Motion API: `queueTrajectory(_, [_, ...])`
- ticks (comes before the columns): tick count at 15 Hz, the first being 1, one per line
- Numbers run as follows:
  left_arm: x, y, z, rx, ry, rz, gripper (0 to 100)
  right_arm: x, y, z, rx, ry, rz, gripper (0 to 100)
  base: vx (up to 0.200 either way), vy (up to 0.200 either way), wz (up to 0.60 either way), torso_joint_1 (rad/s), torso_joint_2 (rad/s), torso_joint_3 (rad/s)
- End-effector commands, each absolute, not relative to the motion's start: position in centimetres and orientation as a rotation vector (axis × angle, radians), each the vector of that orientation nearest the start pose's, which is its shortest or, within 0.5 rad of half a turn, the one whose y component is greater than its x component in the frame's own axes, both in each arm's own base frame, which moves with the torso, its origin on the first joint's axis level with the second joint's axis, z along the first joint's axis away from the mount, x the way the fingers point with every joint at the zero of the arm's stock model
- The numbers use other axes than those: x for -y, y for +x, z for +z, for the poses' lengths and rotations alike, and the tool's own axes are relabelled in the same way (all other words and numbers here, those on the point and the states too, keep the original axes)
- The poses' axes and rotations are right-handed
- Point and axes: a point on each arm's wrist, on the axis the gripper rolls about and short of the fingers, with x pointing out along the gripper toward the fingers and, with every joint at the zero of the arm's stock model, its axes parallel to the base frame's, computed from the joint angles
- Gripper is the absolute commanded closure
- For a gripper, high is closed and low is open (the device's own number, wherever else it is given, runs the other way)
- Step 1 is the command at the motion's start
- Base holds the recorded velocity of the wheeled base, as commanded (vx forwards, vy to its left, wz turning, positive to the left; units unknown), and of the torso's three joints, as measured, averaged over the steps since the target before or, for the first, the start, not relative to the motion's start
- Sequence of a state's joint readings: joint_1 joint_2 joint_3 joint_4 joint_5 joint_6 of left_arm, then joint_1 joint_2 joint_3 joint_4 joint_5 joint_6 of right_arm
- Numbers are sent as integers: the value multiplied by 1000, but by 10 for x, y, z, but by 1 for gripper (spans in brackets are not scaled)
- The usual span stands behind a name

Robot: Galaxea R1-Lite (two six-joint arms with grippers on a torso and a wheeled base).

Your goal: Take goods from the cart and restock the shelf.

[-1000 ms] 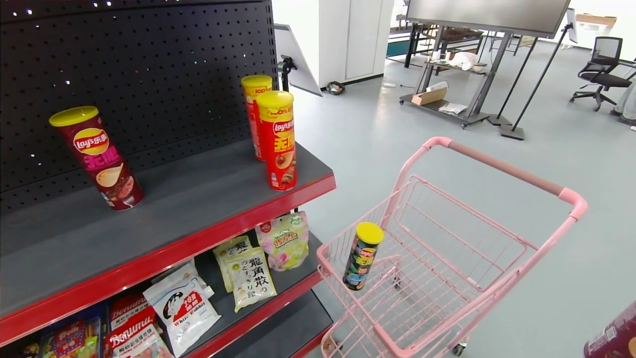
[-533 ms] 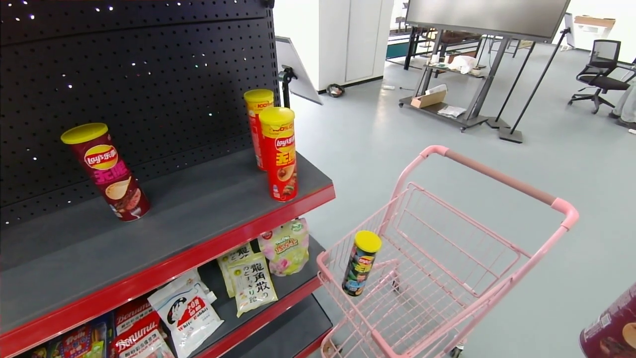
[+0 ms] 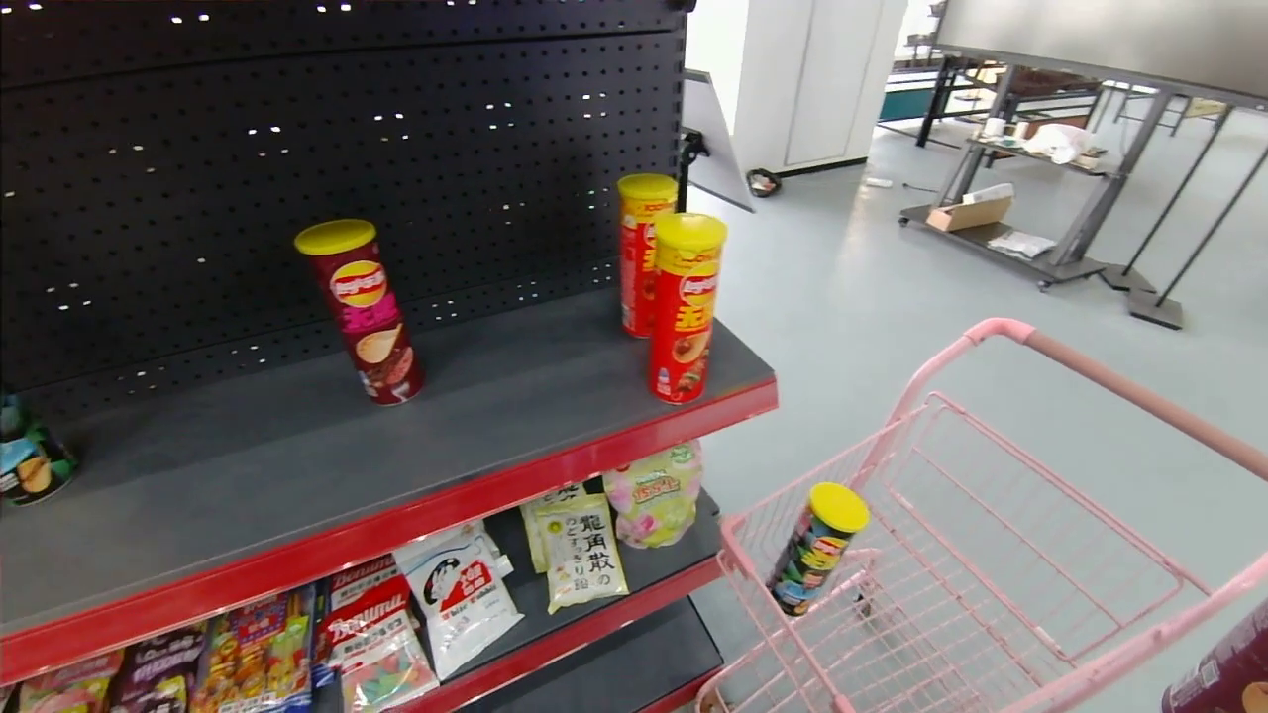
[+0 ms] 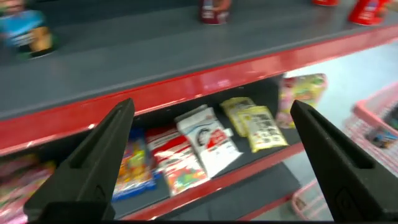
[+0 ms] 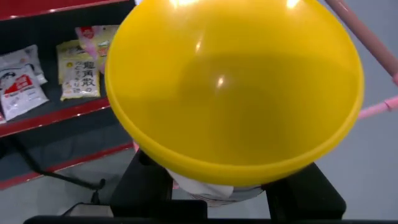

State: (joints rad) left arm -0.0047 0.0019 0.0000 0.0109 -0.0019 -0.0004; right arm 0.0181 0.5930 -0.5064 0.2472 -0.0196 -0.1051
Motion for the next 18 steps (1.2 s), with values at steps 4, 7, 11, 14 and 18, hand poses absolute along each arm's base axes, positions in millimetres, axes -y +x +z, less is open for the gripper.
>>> queueTrajectory(4, [0,-23,74,-12,-2,-5,0,0,16,191,-280,-118,25,100,0,0,300,0,2,1])
queueTrajectory(7, [0,-23,74,-12,-1,-3,0,0,-9,182,-171,-117,45,100,0,0,0,0,0,0])
queueTrajectory(11, [0,-23,74,-12,0,-5,0,-1,-31,158,-89,-113,111,100,100,0,0,2,2,2])
queueTrajectory(14, [0,-23,74,-12,0,-5,0,-1,-32,149,-90,-114,113,100,200,0,0,-7,-6,1])
queueTrajectory(18, [0,-23,74,-12,-2,-5,0,-1,-33,140,-93,-117,112,100,50,0,0,5,2,-1])
